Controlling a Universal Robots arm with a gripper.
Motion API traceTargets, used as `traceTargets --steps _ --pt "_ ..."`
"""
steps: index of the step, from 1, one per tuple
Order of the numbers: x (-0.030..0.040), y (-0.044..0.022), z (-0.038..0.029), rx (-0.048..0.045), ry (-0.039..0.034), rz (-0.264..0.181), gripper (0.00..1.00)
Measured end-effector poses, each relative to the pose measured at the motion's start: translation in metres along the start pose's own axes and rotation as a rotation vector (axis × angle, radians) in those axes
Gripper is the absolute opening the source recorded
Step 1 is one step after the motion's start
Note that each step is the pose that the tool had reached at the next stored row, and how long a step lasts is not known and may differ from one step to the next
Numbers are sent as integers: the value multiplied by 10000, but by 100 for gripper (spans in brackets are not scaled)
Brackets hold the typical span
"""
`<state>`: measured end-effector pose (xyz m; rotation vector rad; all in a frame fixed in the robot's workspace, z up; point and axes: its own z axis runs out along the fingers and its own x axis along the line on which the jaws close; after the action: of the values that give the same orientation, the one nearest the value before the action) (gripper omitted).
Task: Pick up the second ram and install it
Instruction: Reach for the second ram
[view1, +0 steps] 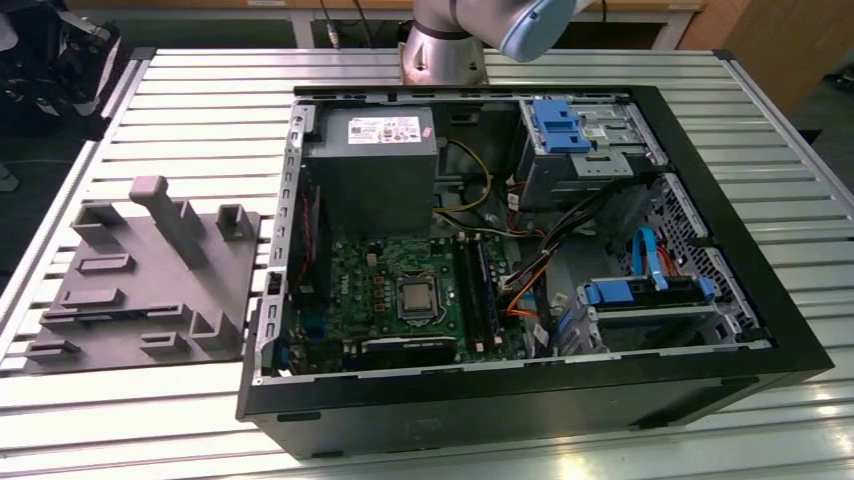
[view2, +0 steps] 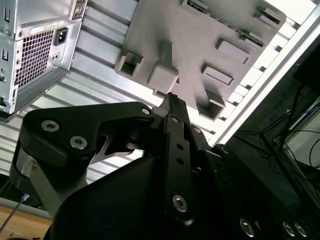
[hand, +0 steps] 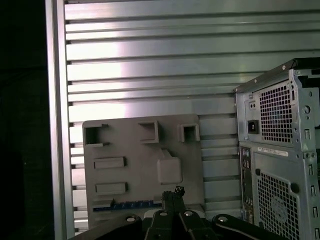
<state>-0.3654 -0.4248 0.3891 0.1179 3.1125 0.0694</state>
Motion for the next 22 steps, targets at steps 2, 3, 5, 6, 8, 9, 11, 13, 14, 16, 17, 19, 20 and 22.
traceTargets --steps 2,3,5,6,8,9,11,13,14,16,17,19,20,22 --pt "13 -8 2 -1 -1 0 11" --pt "19 -13 3 -1 -1 0 11" --pt "31 -23 5 0 0 1 11" --pt "36 -28 6 0 0 2 11" --pt "47 -41 10 -1 0 1 11" --pt "52 -49 12 -1 0 0 11" --pt "62 -63 17 -1 -1 1 11" --pt "72 -78 22 0 -1 1 11" --pt "78 -84 24 -1 0 1 11" --pt "87 -99 28 -1 0 0 11" --pt "91 -106 31 -1 -1 0 11" --pt "98 -120 36 0 1 1 11" --pt "102 -127 39 0 0 1 11" --pt "108 -139 45 0 0 1 11"
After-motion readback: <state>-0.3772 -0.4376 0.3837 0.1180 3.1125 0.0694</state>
